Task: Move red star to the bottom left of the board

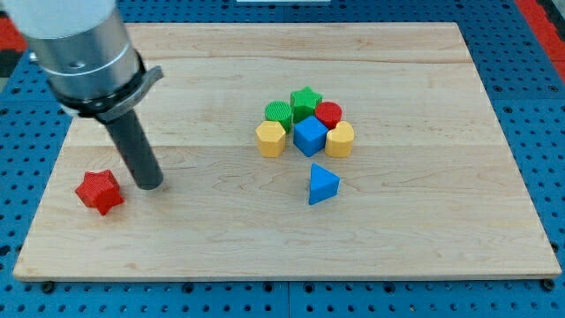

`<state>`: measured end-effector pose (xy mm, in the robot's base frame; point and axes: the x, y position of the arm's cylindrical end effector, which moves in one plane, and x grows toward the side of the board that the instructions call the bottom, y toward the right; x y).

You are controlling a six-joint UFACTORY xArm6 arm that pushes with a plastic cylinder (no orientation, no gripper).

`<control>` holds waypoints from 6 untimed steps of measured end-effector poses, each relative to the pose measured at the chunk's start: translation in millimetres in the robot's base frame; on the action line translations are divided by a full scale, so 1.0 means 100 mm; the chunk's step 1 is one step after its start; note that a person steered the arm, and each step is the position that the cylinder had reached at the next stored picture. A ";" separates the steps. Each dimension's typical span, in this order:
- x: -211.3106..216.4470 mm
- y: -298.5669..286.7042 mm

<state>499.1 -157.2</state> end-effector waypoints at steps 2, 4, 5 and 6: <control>-0.15 -0.60; 0.09 -0.83; 0.17 -0.83; 0.07 -0.76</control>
